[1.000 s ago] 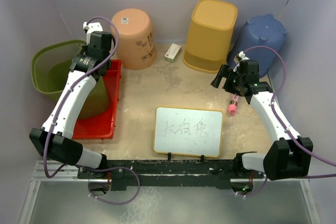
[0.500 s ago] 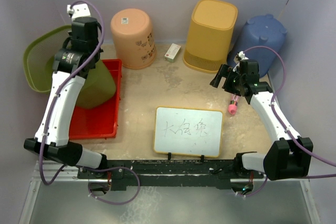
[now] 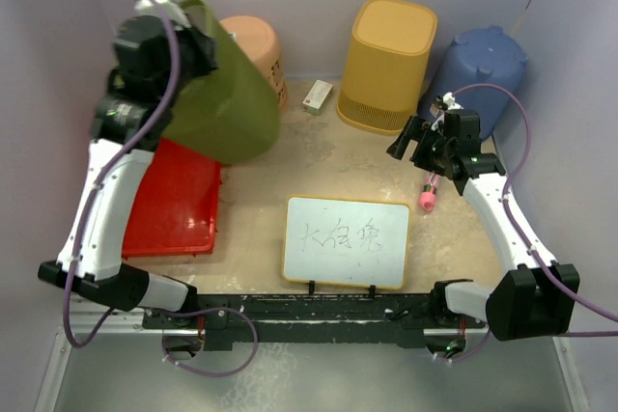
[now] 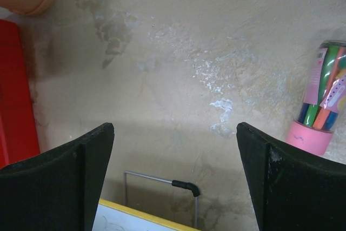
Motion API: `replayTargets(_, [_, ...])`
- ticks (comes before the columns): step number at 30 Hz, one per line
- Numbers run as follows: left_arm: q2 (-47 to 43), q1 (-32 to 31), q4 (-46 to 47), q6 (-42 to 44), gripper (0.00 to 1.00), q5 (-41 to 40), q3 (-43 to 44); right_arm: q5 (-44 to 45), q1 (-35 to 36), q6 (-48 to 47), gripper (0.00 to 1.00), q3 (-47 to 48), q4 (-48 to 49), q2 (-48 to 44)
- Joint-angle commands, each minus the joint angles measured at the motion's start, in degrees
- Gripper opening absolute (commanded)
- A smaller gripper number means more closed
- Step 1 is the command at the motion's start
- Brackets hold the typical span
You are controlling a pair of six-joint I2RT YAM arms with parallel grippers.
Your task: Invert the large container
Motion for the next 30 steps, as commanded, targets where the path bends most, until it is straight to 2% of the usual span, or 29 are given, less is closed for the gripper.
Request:
replayTargets(1, [3.14, -8.17, 17.24, -4.05, 0.0, 4.11, -4.71, 0.45, -0.13, 0.75, 0.97, 0.52, 0.63, -2.94])
replayTargets(9, [4.83, -11.02, 35.14, -13.3, 0.0, 6.72, -18.0, 2.77, -0.14, 0.35, 0.97, -0.04, -0.54, -4.85])
replayTargets(16, [7.69, -12.25, 46.02, -23.3, 0.0, 12.31, -24.36, 2.91, -0.07, 0.6, 0.97, -0.17, -0.48, -4.84])
replayTargets(20, [7.38, -12.7, 47.54, -25.43, 0.0, 13.53, -27.19, 3.01, -0.09, 0.68, 0.97, -0.25, -0.47, -4.91])
replayTargets(24, [3.39, -12.71, 49.53, -27.04, 0.0, 11.89, -34.14, 3.56, -0.14, 0.7, 0.97, -0.63, -0.18, -5.55])
replayTargets(30, [-1.59, -12.71, 45.49, -27.82, 0.0, 10.8, -40.71, 2.74, -0.08, 1.11, 0.97, -0.87, 0.55, -5.0])
